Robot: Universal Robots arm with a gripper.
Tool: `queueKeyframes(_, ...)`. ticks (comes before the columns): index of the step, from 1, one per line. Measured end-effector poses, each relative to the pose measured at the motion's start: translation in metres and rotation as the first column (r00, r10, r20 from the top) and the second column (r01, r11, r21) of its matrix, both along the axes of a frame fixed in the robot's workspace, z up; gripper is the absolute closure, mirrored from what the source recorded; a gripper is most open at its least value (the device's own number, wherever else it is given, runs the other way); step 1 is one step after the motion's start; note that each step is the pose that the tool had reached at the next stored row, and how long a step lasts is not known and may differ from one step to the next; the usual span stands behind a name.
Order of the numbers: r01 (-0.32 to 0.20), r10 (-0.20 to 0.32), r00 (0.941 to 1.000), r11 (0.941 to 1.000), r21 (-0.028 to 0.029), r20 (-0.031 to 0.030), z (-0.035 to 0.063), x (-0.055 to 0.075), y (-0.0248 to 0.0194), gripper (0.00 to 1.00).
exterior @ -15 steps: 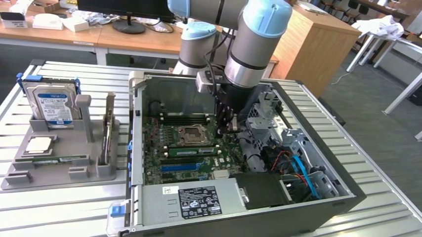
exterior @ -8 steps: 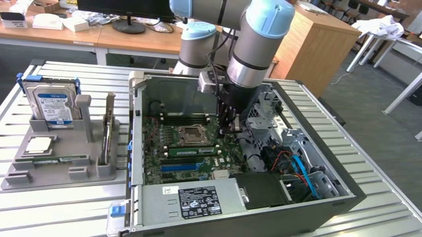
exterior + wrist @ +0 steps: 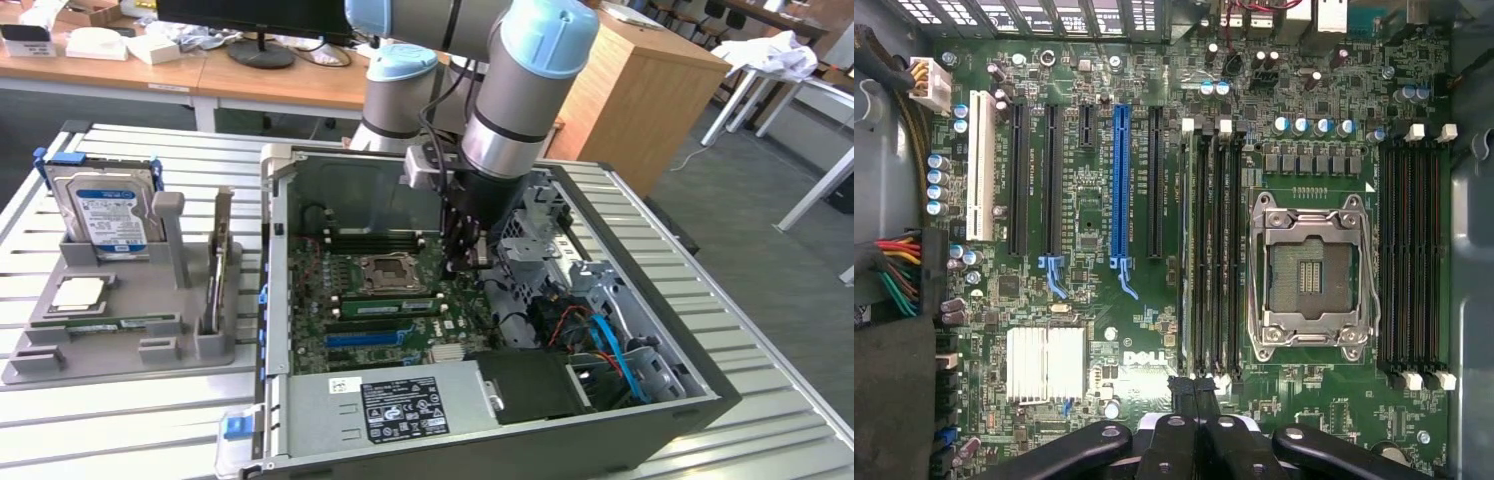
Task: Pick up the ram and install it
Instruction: 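Press down the ram until it locks into place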
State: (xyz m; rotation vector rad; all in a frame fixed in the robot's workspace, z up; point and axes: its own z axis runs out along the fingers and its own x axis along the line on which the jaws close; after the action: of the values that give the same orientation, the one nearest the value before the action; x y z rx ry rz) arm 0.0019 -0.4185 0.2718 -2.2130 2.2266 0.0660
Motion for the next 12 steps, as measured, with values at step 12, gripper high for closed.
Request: queueKeyframes(12, 0.000, 0.000, 1.0000, 1.0000, 0.0000, 0.0000, -0.0096, 0.0000, 0.0000, 0.90)
